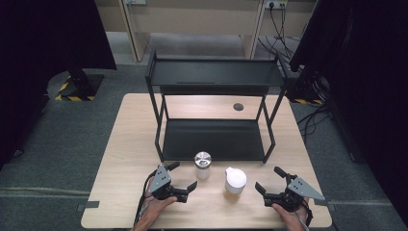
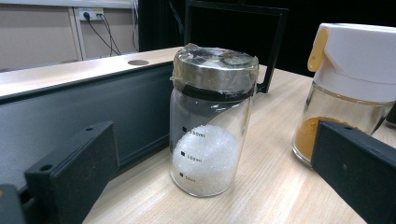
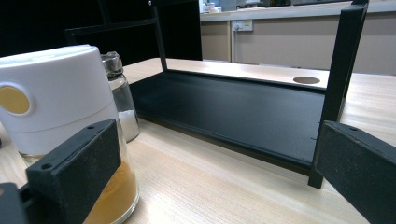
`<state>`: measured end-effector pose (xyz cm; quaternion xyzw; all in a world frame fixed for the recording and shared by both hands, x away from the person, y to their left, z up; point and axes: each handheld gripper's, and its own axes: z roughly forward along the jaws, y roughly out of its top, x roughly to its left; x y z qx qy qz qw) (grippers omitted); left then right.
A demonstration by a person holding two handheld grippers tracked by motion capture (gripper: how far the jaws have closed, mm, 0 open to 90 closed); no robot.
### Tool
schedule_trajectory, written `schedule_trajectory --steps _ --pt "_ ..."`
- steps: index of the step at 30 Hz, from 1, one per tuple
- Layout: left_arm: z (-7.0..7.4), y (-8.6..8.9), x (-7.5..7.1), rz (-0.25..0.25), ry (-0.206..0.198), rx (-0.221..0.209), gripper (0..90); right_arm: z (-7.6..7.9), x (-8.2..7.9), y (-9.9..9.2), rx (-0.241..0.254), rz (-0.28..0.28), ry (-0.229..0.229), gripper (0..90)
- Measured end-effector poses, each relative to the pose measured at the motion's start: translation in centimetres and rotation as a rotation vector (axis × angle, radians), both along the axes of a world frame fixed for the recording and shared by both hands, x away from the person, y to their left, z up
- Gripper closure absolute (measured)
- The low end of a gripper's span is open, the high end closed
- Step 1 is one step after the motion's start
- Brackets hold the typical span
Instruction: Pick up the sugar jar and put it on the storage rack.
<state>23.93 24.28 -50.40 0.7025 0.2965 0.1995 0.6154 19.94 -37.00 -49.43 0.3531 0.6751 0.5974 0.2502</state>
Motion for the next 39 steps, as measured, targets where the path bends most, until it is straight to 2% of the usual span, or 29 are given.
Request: schedule_trajectory --steps 39 --pt "0.3 -1.0 0.0 0.002 -0.002 0.005 0.2 -0.2 -0.2 0.1 0.024 -0.006 -0.002 0.5"
